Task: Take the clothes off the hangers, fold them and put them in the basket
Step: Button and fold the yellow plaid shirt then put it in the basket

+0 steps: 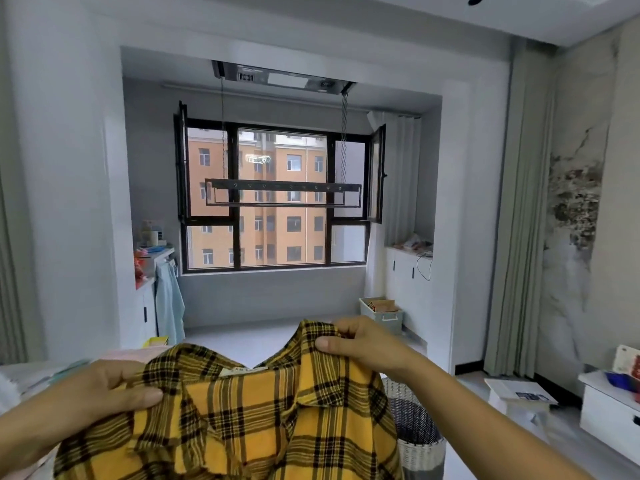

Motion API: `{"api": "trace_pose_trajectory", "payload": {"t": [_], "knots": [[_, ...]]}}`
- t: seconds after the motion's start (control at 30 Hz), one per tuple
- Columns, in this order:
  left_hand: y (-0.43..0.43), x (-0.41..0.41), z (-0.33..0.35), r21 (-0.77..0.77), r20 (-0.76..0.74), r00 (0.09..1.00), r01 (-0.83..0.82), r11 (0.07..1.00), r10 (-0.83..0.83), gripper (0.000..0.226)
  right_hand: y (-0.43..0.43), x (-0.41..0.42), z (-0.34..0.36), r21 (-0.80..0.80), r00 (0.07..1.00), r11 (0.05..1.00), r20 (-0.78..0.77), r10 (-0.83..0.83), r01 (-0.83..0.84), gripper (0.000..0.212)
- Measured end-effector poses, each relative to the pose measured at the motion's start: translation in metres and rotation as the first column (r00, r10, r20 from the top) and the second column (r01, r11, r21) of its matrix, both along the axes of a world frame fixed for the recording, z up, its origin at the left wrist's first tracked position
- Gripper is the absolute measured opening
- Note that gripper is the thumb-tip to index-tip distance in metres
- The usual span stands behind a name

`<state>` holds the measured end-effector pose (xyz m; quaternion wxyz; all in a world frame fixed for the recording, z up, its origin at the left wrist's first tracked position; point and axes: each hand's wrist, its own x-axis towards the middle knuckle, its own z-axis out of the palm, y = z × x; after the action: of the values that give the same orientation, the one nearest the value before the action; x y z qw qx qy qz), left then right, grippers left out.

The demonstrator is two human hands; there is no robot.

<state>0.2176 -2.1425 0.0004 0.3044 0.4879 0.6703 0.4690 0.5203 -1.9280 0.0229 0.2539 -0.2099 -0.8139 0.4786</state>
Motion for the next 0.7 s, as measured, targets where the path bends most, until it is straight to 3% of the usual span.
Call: {"api": "trace_pose_trajectory", "payload": {"t": [0.13, 0.2, 0.33, 0.37, 0.4, 0.43, 0.53, 0.63, 0.7], "knots": [[0.01, 0.007, -0.002, 0.038, 0.024, 0.999, -0.047, 0.998, 0.046, 0.078, 0.01, -0.002, 0.0, 0.036, 1.0, 0.999, 0.022, 0.004, -0.005, 0.009], [0.015, 0.014, -0.005, 0.047, 0.006, 0.996, -0.086, 0.995, 0.085, 0.069, 0.02, -0.008, -0.007, 0.051, 1.0, 0.999, 0.026, -0.005, 0.004, 0.029], [0.026, 0.023, -0.031, -0.049, 0.007, 0.99, -0.139, 0.989, 0.14, 0.017, 0.04, -0.027, -0.048, 0.027, 0.995, 1.0, 0.104, -0.007, 0.005, 0.054], [0.029, 0.02, -0.042, -0.069, 0.006, 0.989, -0.15, 0.986, 0.151, 0.013, 0.044, -0.033, -0.062, 0.017, 0.993, 1.0, 0.114, 0.003, -0.005, 0.067], [0.032, 0.015, -0.055, -0.089, 0.004, 0.987, -0.161, 0.983, 0.161, 0.024, 0.05, -0.04, -0.077, -0.007, 0.991, 1.0, 0.129, 0.023, -0.022, 0.076], [0.036, 0.009, -0.068, -0.107, 0.006, 0.984, -0.178, 0.978, 0.18, 0.033, 0.057, -0.047, -0.092, -0.022, 0.989, 0.999, 0.146, 0.03, -0.027, 0.078], [0.05, -0.012, -0.099, -0.149, -0.024, 0.974, -0.226, 0.963, 0.225, 0.029, 0.071, -0.071, -0.124, -0.093, 0.98, 0.996, 0.197, 0.032, -0.014, 0.046], [0.077, -0.047, -0.132, -0.203, -0.032, 0.97, -0.241, 0.949, 0.239, 0.031, 0.097, -0.102, -0.157, -0.108, 0.984, 0.994, 0.176, 0.026, -0.007, 0.062], [0.101, -0.074, -0.154, -0.237, -0.044, 0.967, -0.254, 0.938, 0.25, 0.026, 0.115, -0.126, -0.176, -0.121, 0.981, 0.993, 0.195, 0.018, 0.006, 0.055]]}}
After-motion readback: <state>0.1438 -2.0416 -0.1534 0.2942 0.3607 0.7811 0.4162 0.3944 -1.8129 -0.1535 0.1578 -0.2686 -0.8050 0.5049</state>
